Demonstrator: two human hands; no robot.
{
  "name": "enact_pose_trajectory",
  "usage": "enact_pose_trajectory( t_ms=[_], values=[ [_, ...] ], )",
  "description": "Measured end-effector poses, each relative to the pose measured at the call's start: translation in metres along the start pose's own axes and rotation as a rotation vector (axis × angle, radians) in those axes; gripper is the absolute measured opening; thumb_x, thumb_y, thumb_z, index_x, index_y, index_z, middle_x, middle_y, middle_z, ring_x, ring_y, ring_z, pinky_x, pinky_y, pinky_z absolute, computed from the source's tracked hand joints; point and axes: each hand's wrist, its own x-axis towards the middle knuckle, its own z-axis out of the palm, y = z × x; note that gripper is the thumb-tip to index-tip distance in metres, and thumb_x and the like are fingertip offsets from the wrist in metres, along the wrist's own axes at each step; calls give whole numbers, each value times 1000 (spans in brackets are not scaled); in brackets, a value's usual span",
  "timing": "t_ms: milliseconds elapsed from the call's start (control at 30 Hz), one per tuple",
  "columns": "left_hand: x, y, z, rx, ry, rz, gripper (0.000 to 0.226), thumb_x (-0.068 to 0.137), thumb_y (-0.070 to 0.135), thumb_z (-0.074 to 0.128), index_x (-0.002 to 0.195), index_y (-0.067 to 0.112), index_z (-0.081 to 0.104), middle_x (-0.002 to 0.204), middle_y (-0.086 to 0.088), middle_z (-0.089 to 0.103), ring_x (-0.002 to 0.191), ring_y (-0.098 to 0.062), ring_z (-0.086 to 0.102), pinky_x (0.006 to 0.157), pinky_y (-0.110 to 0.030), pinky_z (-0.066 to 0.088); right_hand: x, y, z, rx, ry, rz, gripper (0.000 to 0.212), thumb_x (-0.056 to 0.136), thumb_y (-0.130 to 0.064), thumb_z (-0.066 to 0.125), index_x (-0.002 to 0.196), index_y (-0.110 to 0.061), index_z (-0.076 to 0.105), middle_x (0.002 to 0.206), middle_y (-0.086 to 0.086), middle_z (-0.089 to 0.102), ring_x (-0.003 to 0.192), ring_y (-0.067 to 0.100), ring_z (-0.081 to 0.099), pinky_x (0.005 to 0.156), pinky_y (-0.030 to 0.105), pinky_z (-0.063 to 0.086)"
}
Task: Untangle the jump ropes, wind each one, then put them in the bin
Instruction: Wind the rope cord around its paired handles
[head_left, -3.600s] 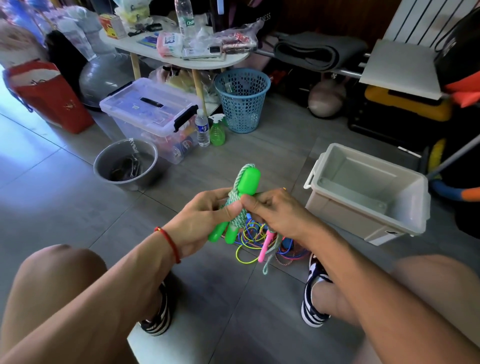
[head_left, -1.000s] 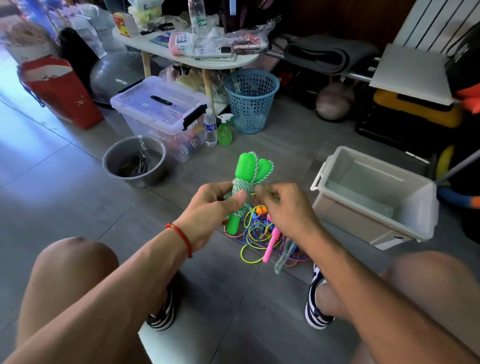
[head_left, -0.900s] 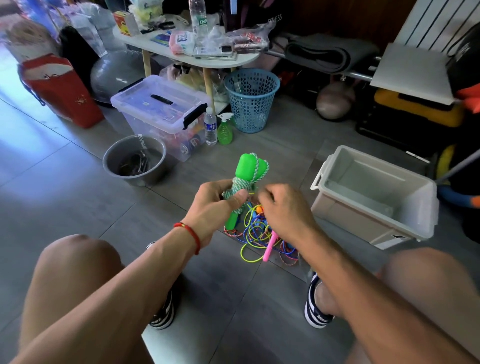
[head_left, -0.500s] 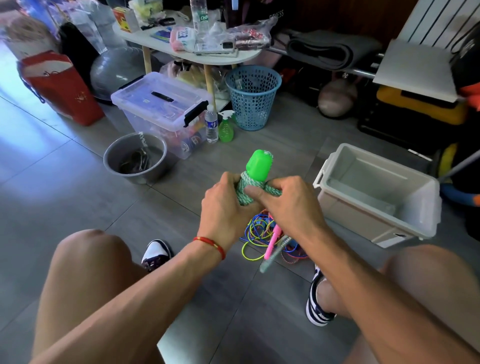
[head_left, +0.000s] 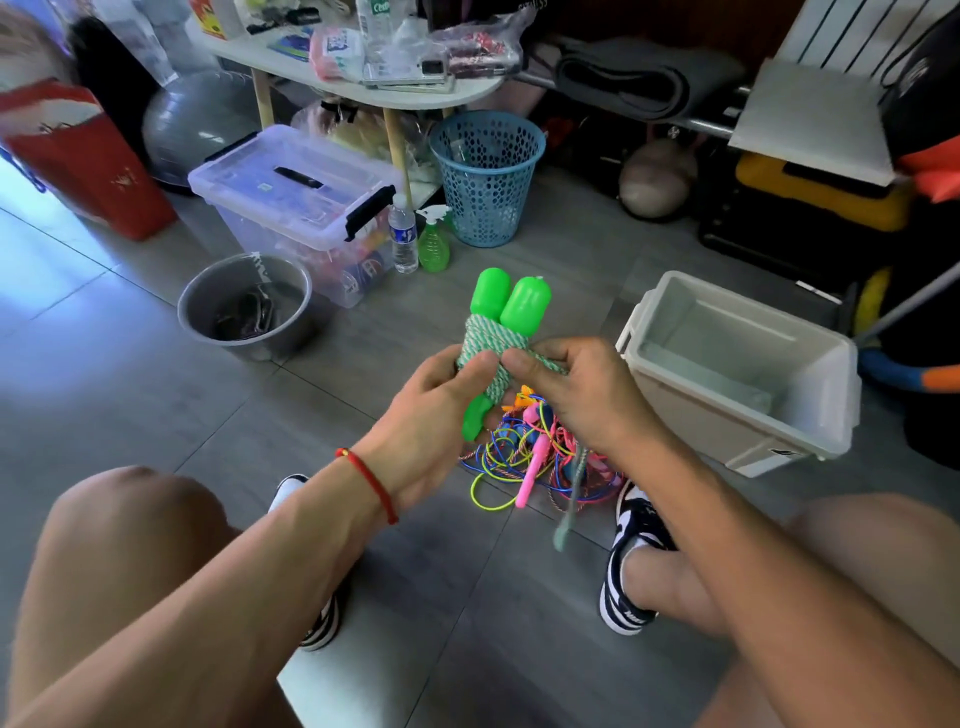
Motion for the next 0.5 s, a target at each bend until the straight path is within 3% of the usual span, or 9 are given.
enact_pose_trajectory(
  t_ms=[67, 133, 167, 267, 400, 467, 500],
  values=[
    [6, 3, 1, -19, 57, -9, 38, 95, 27, 56, 117, -5, 57, 84, -15, 55, 61, -21, 45, 58, -31, 30, 4, 3, 11, -57, 61, 50, 40, 94, -52, 64, 84, -15, 77, 76, -5, 77, 65, 9, 70, 69, 38, 57],
    [9, 10, -1, -40, 80, -32, 22, 103, 20, 48, 107, 2, 59, 77, -11, 59, 58, -20, 45, 56, -30, 30, 7, 7, 18, 8, 47, 119, 41, 92, -57, 57, 86, -21, 76, 81, -3, 77, 72, 20, 71, 70, 43, 54],
    [11, 14, -2, -48, 88, -38, 20, 105, 19, 45, 105, 5, 59, 75, -9, 61, 57, -19, 45, 56, -29, 31, 10, 10, 19, 60, 35, 144, 37, 92, -55, 55, 85, -25, 75, 80, -1, 74, 70, 28, 65, 66, 45, 50],
    [14, 19, -8, -23, 97, -12, 18, 105, 19, 45, 105, 8, 59, 78, -11, 61, 56, -18, 47, 56, -29, 33, 13, 10, 8, 162, -7, 172, 30, 101, -28, 55, 78, -25, 73, 77, 9, 59, 68, 22, 54, 61, 35, 47],
    [18, 9, -8, 75, 166, 29, 16, 104, 17, 48, 101, 9, 60, 84, -17, 55, 55, -17, 47, 54, -28, 32, 9, 4, 7, -181, -58, 59, 28, 104, -19, 49, 83, -15, 67, 77, -2, 77, 53, 0, 60, 57, 19, 45],
    [20, 0, -6, 183, 225, 75, 17, 105, 17, 48, 97, 11, 61, 84, -17, 56, 55, -14, 48, 50, -24, 35, 6, 0, 13, -353, -37, 3, 31, 101, -20, 50, 75, -13, 65, 69, 4, 73, 55, 7, 61, 59, 24, 46],
    [22, -5, -6, 220, 246, 88, 17, 105, 17, 48, 96, 11, 61, 83, -16, 56, 55, -14, 48, 48, -23, 36, 5, 0, 16, -419, -5, -38, 34, 100, -20, 51, 69, -12, 61, 67, 8, 71, 61, 20, 63, 64, 33, 47]
  ],
)
